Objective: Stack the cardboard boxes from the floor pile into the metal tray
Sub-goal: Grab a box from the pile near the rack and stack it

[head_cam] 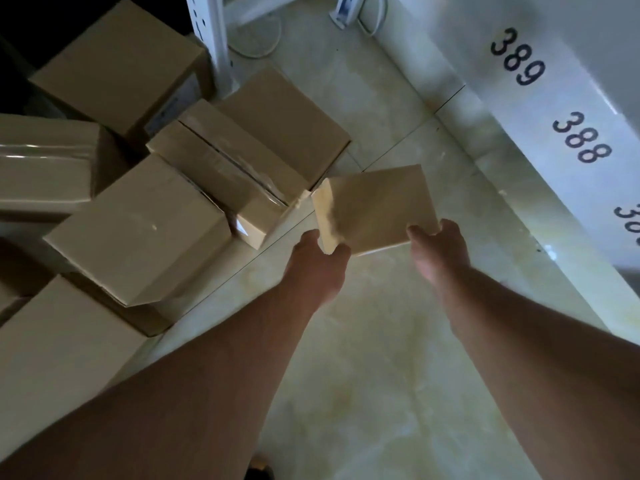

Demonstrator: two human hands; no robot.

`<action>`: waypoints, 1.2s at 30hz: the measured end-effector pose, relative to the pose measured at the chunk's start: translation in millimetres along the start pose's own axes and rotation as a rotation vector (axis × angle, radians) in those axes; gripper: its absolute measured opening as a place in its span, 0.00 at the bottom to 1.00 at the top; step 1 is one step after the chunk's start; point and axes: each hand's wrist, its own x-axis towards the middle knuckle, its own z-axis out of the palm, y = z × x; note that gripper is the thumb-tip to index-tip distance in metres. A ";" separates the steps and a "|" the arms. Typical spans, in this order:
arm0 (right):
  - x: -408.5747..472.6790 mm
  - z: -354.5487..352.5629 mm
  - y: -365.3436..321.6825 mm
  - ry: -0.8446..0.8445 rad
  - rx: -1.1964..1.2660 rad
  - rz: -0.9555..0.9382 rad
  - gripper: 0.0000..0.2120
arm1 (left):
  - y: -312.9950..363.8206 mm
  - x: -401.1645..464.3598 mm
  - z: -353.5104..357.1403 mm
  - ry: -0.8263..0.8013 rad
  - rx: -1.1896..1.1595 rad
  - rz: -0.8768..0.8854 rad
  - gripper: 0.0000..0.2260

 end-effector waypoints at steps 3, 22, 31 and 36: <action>11.8 2.1 2.4 -0.064 0.000 -0.012 0.32 | 6.2 7.4 4.6 -0.039 0.019 0.008 0.33; -108.8 2.6 27.3 -0.033 0.347 0.130 0.36 | -36.7 -108.3 -36.1 -0.032 -0.067 -0.108 0.18; -234.6 -14.2 -16.6 0.023 0.395 -0.057 0.21 | -67.8 -204.2 -123.7 0.002 -0.115 -0.150 0.47; -297.0 -1.0 -65.8 -0.068 0.420 -0.197 0.23 | -87.4 -246.6 -203.3 0.172 -0.090 -0.056 0.44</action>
